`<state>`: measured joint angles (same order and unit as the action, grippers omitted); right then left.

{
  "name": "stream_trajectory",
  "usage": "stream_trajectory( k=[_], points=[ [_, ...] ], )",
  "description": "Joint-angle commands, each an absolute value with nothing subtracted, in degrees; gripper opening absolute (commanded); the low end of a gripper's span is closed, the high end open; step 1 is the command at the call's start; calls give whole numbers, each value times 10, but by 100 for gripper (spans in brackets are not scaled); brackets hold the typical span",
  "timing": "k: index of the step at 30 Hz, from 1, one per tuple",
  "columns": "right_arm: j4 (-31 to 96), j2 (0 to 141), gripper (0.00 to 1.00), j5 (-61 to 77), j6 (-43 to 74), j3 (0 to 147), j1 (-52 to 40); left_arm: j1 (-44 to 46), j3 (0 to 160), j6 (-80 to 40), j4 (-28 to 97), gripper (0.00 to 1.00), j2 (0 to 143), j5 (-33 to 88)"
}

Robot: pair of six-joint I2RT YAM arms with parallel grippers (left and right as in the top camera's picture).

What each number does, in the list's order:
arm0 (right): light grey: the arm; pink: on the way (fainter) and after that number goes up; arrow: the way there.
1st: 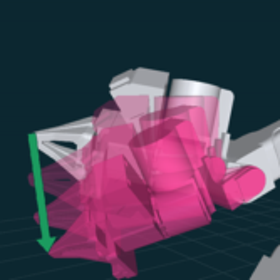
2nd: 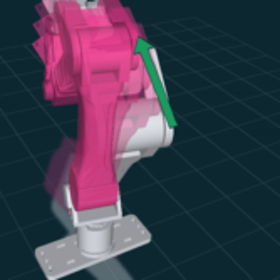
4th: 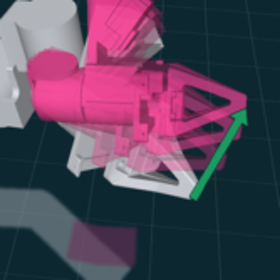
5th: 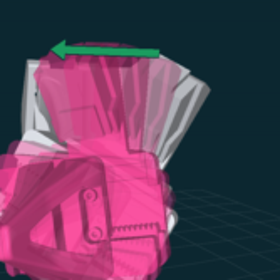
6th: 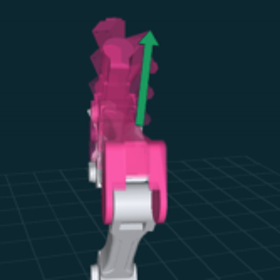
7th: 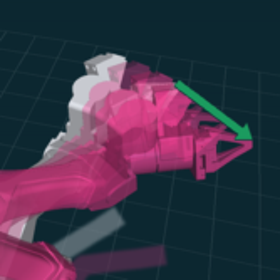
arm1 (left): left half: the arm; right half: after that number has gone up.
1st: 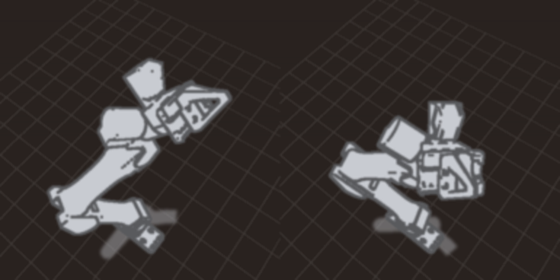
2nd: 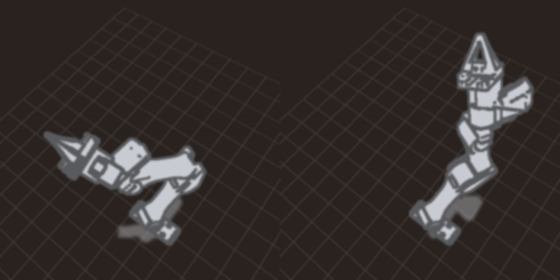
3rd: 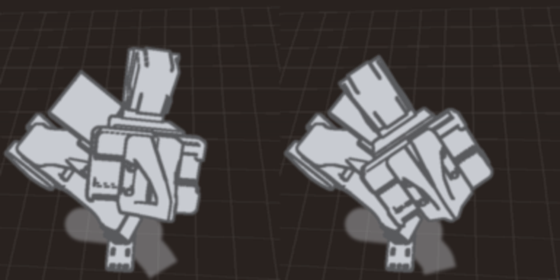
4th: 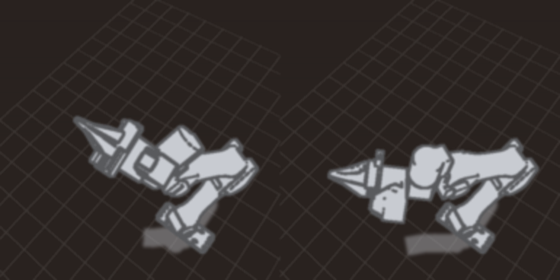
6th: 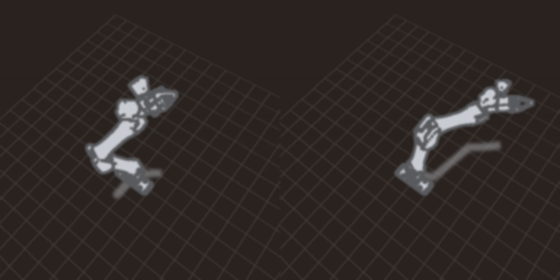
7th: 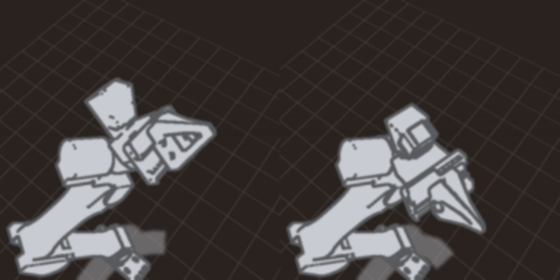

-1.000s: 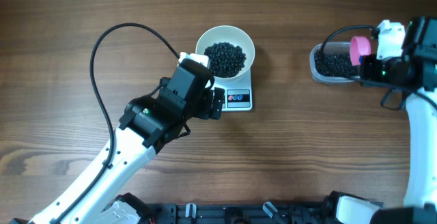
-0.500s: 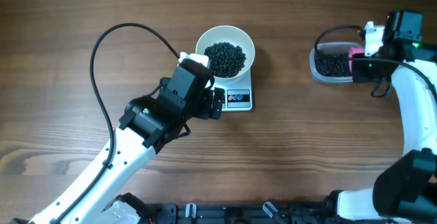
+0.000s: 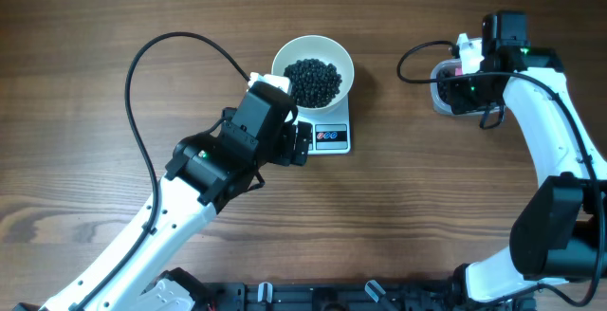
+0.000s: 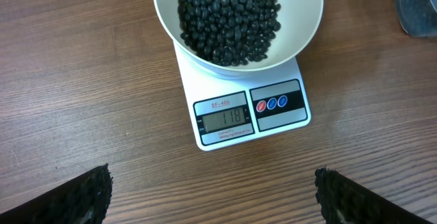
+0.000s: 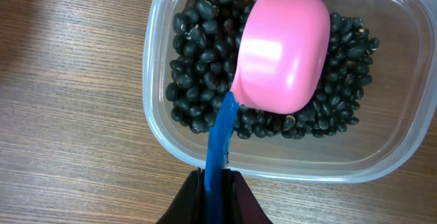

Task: Scoop item into bowl and weigh 150g on scale
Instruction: 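Move the cup back to the bean tub and scoop beans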

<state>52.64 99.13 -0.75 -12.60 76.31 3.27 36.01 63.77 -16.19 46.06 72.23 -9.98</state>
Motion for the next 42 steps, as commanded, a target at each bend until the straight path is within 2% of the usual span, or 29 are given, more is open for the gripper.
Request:
stream_trajectory(
  k=[1, 5, 7, 16, 20, 29, 42],
  points=[
    [522, 983, 4, 63, -118, 765, 36, 362, 646, -154, 459, 100, 723, -95],
    [533, 969, 5, 166, -122, 765, 80, 362, 646, -154, 459, 100, 723, -95],
    [561, 969, 4, 195, -168, 765, 93, 362, 646, -154, 459, 100, 723, -95],
    [593, 969, 4, 201, -210, 765, 132, 362, 646, -154, 459, 100, 723, -95],
    [597, 971, 4, 303, -253, 764, 170, 362, 646, -154, 459, 100, 723, -95],
    [603, 977, 4, 303, -253, 764, 178, 362, 646, -154, 459, 100, 723, -95],
    [602, 991, 4, 337, -233, 764, 240, 362, 646, -154, 459, 100, 723, -95]
  ],
)
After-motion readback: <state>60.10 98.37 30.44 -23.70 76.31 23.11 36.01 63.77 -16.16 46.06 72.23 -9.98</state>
